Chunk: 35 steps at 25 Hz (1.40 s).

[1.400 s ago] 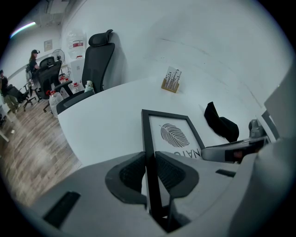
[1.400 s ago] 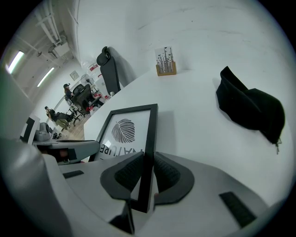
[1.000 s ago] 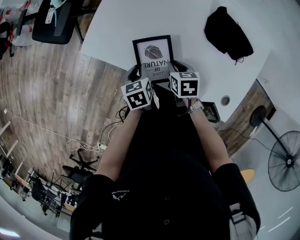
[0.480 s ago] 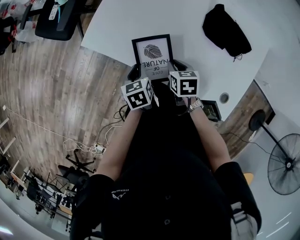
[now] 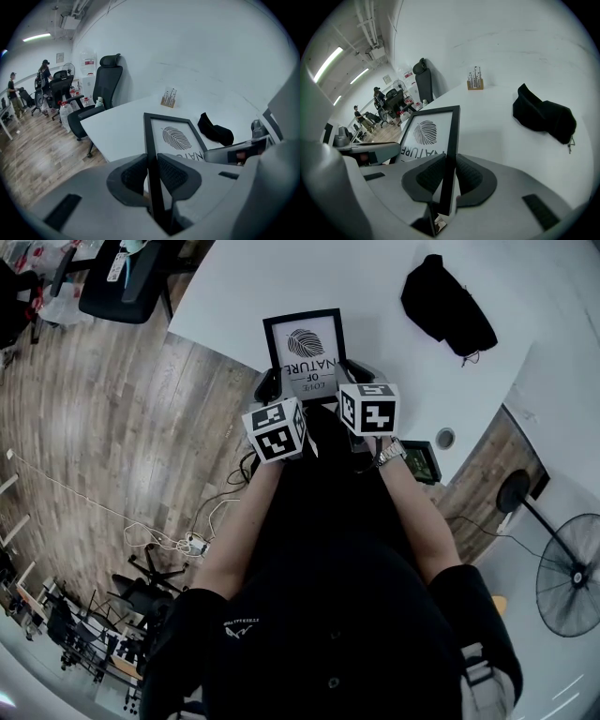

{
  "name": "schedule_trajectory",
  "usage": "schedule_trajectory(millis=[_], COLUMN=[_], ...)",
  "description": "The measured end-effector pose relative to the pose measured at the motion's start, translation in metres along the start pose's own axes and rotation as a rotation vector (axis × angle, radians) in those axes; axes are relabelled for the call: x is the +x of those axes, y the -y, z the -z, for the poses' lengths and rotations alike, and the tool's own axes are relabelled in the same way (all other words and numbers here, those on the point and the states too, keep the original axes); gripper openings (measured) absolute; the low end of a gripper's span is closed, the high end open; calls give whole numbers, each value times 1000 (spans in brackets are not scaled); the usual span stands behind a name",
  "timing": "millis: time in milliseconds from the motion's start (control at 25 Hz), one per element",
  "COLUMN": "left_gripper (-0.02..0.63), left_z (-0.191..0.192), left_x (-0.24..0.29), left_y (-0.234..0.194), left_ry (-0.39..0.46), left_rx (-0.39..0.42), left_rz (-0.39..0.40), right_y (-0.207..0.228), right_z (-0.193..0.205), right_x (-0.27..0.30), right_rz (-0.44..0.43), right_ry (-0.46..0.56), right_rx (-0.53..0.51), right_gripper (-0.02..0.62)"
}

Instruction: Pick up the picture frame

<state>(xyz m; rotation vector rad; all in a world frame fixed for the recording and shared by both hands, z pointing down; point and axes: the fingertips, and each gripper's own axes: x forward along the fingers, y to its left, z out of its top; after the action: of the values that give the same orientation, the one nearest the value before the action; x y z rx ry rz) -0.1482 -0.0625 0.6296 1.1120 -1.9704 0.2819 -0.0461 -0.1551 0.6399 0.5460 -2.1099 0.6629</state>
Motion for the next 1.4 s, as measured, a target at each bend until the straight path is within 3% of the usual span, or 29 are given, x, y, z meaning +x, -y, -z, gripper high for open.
schedule_trajectory(millis=[880,1400], left_gripper=[74,74], left_z=[-106,-189], left_x=[-58,-122], left_y=[23,49], left_ry=[260,492], left_rx=[116,194], left_rz=[12,35], right_y=[-18,-35], right_z=[-95,-165], right_x=[-71,-148], right_rz=[12,49], right_ry=[239,476], right_rx=[-68,-134], right_gripper=[67,67])
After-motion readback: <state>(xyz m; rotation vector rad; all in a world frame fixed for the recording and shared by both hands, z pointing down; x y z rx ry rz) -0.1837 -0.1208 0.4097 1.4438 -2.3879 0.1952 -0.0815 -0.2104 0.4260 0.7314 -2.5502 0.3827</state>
